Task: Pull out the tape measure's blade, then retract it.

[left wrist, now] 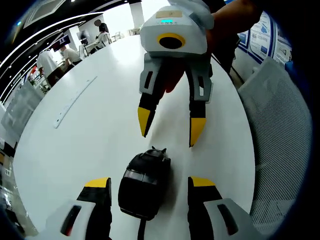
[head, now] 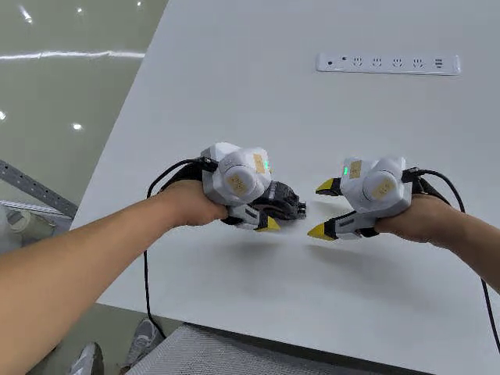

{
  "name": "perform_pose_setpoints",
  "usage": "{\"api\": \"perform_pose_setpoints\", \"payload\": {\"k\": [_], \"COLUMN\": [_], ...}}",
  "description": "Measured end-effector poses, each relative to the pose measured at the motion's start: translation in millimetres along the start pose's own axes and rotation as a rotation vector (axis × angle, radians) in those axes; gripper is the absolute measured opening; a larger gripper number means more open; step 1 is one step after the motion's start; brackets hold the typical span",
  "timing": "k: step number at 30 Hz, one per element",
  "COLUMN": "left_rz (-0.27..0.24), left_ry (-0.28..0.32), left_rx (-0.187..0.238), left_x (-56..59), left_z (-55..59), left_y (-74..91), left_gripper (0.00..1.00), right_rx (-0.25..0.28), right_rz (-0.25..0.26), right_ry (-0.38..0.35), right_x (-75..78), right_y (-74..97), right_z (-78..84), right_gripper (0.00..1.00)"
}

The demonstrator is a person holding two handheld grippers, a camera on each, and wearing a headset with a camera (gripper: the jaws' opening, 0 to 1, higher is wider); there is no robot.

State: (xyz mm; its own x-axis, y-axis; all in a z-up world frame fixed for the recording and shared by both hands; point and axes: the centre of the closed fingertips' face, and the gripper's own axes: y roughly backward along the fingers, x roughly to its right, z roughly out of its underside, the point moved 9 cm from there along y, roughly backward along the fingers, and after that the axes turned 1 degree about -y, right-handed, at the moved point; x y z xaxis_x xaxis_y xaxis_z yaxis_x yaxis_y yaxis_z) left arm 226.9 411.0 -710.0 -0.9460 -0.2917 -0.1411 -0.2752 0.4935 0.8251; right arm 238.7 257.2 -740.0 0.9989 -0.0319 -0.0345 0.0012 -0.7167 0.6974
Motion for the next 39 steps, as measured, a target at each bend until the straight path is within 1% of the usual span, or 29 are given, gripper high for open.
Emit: {"api": "perform_pose_setpoints", "payload": {"k": [2, 5, 11, 14, 16, 21, 28, 33, 39], "left_rz": [0.003, -0.007, -0.005, -0.006, -0.007, -0.006, -0.014, -0.011, -0.005], "left_ry": [-0.002, -0.019, -0.019, -0.021, -0.029, -0.047, -0.048, -0.051, -0.056], "left_rx": [0.002, 0.004, 0.001, 0.002, -0.003, -0.013, -0.011, -0.012, -0.014], "left_x": [-0.3, -1.8, -3.3, -3.5, -3.3, -2.2, -4.3, -6.2, -6.2], "left_z": [0.1, -0.2, -1.1, -1.5, -1.7, -2.5, -3.0, -3.2, -3.1], "left_y": [-0.9, -1.9, -4.9, -5.8, -6.3, -5.3, -3.0, -2.5, -2.9], "left_gripper": [0.57, 0.53, 0.50, 0.47, 0.45, 0.43, 0.37, 0.34, 0.34], "right_rx": [-0.004, -0.004, -0.005, -0.011, -0.004, -0.005, -0.003, 0.003, 0.004], "right_rz": [-0.001, -0.006, -0.005, -0.003, -0.014, -0.024, -0.033, -0.034, -0.041], "right_ry": [0.001, 0.008, 0.020, 0.037, 0.030, 0.036, 0.045, 0.038, 0.052], "right_x": [1.8, 4.0, 9.6, 11.7, 13.6, 12.0, 12.3, 14.9, 14.8], "right_y": [-3.6, -8.0, -13.5, -16.5, -19.1, -21.4, -25.7, -26.7, -27.3], "right_z": [0.6, 1.7, 2.5, 3.8, 5.5, 3.5, 3.4, 3.1, 2.5], "right_gripper": [0.41, 0.38, 0.32, 0.29, 0.26, 0.24, 0.19, 0.17, 0.15]}}
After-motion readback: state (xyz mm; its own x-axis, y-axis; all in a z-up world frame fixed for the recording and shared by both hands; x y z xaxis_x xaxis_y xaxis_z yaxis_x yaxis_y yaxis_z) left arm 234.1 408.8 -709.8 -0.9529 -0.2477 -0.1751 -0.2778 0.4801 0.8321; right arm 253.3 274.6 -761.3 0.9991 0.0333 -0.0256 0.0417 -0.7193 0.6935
